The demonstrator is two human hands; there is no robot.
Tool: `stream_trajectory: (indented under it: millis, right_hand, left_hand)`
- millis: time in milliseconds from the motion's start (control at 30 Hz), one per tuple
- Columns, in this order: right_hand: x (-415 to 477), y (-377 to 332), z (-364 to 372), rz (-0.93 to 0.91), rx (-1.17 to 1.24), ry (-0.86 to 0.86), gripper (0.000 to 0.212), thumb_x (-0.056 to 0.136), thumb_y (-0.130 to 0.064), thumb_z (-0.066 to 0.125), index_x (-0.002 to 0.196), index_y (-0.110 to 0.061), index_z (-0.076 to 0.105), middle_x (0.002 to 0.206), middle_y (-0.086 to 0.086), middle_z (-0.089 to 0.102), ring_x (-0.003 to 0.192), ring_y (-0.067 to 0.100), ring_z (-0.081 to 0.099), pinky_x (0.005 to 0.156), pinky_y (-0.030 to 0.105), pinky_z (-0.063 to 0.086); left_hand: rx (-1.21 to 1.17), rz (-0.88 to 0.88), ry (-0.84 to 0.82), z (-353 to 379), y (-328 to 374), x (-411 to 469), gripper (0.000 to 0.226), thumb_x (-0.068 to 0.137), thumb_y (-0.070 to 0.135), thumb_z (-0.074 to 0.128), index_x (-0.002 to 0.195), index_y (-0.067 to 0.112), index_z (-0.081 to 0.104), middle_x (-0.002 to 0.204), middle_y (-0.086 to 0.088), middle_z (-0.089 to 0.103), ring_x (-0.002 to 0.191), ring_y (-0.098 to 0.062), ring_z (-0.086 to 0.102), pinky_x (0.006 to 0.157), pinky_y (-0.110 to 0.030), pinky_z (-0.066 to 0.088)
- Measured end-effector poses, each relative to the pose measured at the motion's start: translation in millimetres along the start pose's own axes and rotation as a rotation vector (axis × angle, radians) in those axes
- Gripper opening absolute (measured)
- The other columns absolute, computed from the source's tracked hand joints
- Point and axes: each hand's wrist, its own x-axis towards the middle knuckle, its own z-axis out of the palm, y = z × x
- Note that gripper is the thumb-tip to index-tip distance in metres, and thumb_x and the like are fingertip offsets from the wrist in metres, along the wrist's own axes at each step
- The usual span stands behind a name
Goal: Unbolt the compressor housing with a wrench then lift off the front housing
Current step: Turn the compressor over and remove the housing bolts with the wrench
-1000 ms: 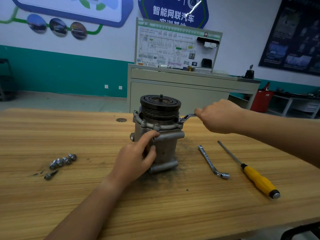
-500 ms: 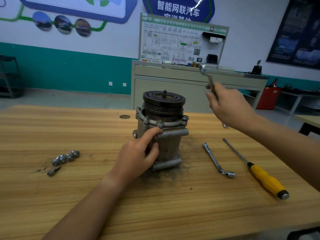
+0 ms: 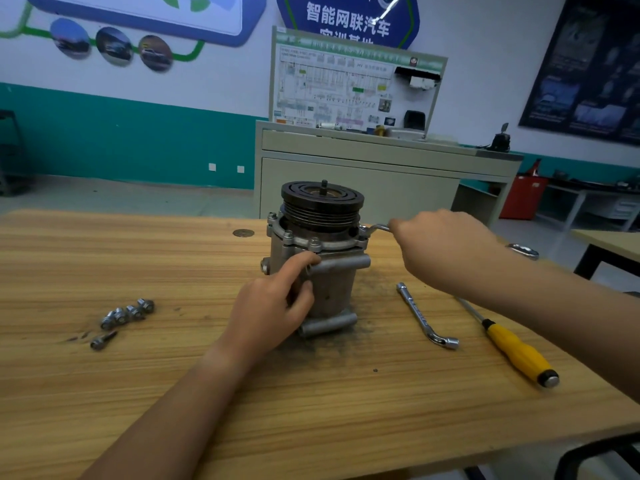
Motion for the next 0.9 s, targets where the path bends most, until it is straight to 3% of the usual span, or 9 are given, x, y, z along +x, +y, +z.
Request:
stream_trajectory:
  millis: [100,267,400,567,667,733,800,900]
  right_hand:
    - [-0.8,-6.3,-5.5,-0.079,-0.113,-0.007,0.025,0.091,-0.005,0.046,0.117,-0.006,0.049,0.058,0.0,0.028,0.045,0.013,0.025,0.042,0.025,0.03]
    - [11.5,23.8,13.4,-0.129,-0.072,-0.048,0.019,0.097,-0.023,0.032,0.116,-0.017,0.033,0.057,-0.003,0.043,0.045,0.01,0.037,0.038,0.022,0.029]
    - [36.1,40.0,29.8,-0.195,-0.114,-0.013,0.017,0.097,-0.015,0.033,0.113,-0.017,0.034,0.06,-0.003,0.043,0.047,0.011,0.038,0.042,0.023,0.024]
    - [75.7,15.8,48.1,-0.13,0.007,0.027,0.023,0.096,-0.009,0.039,0.118,-0.014,0.043,0.09,0.006,0.061,0.082,0.024,0.058,0.067,0.029,0.042]
    - [81.8,2.5,54.8,-0.11,0.09,0.073,0.022,0.097,-0.009,0.039,0.117,-0.014,0.045,0.099,0.009,0.063,0.088,0.027,0.059,0.066,0.031,0.041]
    - [75.4,10.5,58.9,-0.111,0.069,0.146,0.02,0.099,-0.015,0.037,0.117,-0.014,0.046,0.098,0.006,0.063,0.086,0.025,0.059,0.068,0.03,0.042]
    - [63.7,25.9,58.7,-0.056,0.112,0.216,0.023,0.101,-0.023,0.032,0.115,-0.012,0.046,0.083,0.003,0.058,0.071,0.02,0.056,0.06,0.028,0.042]
    - [38.4,43.7,47.1,0.09,0.497,0.335,0.025,0.099,-0.028,0.033,0.107,-0.01,0.048,0.061,-0.003,0.045,0.052,0.014,0.045,0.045,0.027,0.033]
  left_hand:
    - [-0.02,0.001,-0.01,-0.1,-0.7,0.0,0.034,0.085,0.02,0.052,0.118,0.016,0.059,0.054,0.005,0.052,0.041,-0.008,0.043,0.039,-0.03,0.039]
    - [-0.027,0.022,-0.026,-1.3,-2.0,0.2,0.035,0.085,0.021,0.052,0.119,0.017,0.059,0.055,0.009,0.052,0.039,-0.002,0.039,0.039,-0.015,0.032]
    - [-0.005,0.043,0.012,-0.5,-4.2,1.0,0.033,0.083,0.019,0.055,0.116,0.017,0.061,0.054,0.01,0.05,0.041,-0.005,0.039,0.038,-0.021,0.034]
    - [-0.028,0.061,0.018,-1.2,-6.0,1.8,0.033,0.086,0.028,0.048,0.115,0.018,0.061,0.061,0.014,0.051,0.043,-0.003,0.04,0.039,-0.02,0.036]
    - [-0.042,0.056,0.025,0.0,-5.8,2.2,0.03,0.086,0.029,0.049,0.114,0.023,0.058,0.06,0.018,0.046,0.045,-0.002,0.042,0.042,-0.014,0.033]
    - [-0.054,0.056,0.023,0.6,-5.9,3.2,0.029,0.085,0.032,0.044,0.114,0.03,0.051,0.059,0.019,0.044,0.043,0.002,0.04,0.042,-0.012,0.032]
    - [-0.049,0.057,0.017,1.8,-5.9,4.1,0.029,0.085,0.034,0.042,0.114,0.035,0.046,0.063,0.017,0.048,0.045,0.0,0.042,0.043,-0.012,0.033]
    - [-0.045,0.06,0.025,3.9,-5.3,3.7,0.028,0.084,0.035,0.041,0.112,0.036,0.044,0.06,0.01,0.054,0.046,-0.005,0.044,0.042,-0.02,0.038]
